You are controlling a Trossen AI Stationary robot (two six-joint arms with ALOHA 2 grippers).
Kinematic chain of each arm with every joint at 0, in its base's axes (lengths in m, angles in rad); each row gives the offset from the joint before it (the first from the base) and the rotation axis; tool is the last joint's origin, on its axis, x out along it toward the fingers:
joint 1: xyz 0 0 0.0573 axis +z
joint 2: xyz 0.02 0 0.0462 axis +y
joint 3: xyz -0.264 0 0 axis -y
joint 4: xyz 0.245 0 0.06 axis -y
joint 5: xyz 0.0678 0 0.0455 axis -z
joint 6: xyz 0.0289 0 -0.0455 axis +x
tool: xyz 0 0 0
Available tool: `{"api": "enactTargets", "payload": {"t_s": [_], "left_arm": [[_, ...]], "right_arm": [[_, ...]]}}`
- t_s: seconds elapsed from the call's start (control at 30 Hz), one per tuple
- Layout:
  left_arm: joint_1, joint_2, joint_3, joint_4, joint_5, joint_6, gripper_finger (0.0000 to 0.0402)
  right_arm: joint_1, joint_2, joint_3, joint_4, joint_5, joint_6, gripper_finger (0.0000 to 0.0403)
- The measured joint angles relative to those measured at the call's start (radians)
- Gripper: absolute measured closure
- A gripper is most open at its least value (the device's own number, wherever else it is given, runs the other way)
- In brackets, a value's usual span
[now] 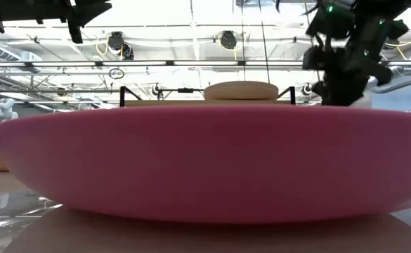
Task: Place and stack plates onto a shelf
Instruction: Stack the top pink plate on top of the the light brown plate on the shelf
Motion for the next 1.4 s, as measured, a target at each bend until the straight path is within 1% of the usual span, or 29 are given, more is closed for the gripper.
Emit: {"api": "enactTargets", "payload": {"t_s": [0.17, 0.37, 0.6, 0.7, 0.93, 1.17, 1.4], "left_arm": [[0.000, 0.000, 0.000, 0.000, 0.000, 0.000, 0.0314], [0.000, 0.000, 0.000, 0.000, 0.000, -0.001, 0.0314], [0.000, 0.000, 0.000, 0.000, 0.000, -0.001, 0.0314], [0.000, 0.000, 0.000, -0.001, -0.001, -0.001, 0.0314], [0.000, 0.000, 0.000, 0.000, -0.002, -0.005, 0.0314], [0.000, 0.000, 0.000, 0.000, -0.001, -0.006, 0.0314], [0.000, 0.000, 0.000, 0.000, -0.008, -0.003, 0.0314]], "right_arm": [[0.000, -0.080, 0.006, 0.096, -0.002, 0.011, 0.0402], [0.000, -0.134, 0.006, 0.193, -0.004, 0.016, 0.0402], [0.000, -0.147, 0.006, 0.335, -0.009, 0.018, 0.0402], [-0.001, -0.147, 0.006, 0.427, -0.032, 0.018, 0.0402], [-0.005, -0.147, 0.006, 0.647, -0.031, 0.016, 0.0402], [-0.076, -0.145, 0.006, 0.845, -0.027, 0.020, 0.0402], [-0.205, -0.115, 0.010, 0.949, -0.026, 0.092, 0.0402]]}}
